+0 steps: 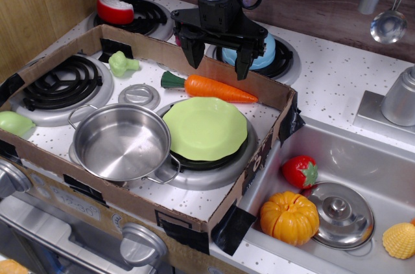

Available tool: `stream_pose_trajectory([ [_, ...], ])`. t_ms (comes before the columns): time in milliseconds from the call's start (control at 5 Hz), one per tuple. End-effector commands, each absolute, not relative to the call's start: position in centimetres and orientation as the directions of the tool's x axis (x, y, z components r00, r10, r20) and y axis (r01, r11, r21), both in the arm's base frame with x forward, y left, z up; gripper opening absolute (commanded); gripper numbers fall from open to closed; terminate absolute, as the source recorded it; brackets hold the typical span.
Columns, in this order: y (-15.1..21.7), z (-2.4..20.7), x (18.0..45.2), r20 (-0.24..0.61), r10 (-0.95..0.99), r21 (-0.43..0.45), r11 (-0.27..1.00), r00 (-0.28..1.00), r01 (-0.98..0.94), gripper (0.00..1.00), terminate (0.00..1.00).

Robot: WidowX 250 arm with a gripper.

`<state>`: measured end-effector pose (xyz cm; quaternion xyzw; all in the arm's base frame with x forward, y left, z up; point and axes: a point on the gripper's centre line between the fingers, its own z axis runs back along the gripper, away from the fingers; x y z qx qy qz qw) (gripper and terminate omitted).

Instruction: Put broccoli in pot

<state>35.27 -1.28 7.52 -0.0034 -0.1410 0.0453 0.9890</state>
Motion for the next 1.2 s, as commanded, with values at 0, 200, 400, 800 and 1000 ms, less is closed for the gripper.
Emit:
stream_pose_trajectory([
  [0,-1.3,7.5,35.3,0.279,0.09,-0.02,0.996,0.956,-0.089,1.0,0.0],
  [200,0.5,9.2,34.7,0.291,0.096,0.011,0.995,0.952,-0.104,1.0,0.0],
  [400,1.3,10.2,34.2,0.312,0.105,0.028,0.992,0.944,-0.12,1.0,0.0],
  [800,4.2,10.4,34.7,0.268,0.086,0.098,0.988,0.96,-0.116,1.0,0.0],
  [1000,7.3,9.4,35.7,0.224,0.058,0.09,0.993,0.973,-0.08,1.0,0.0],
])
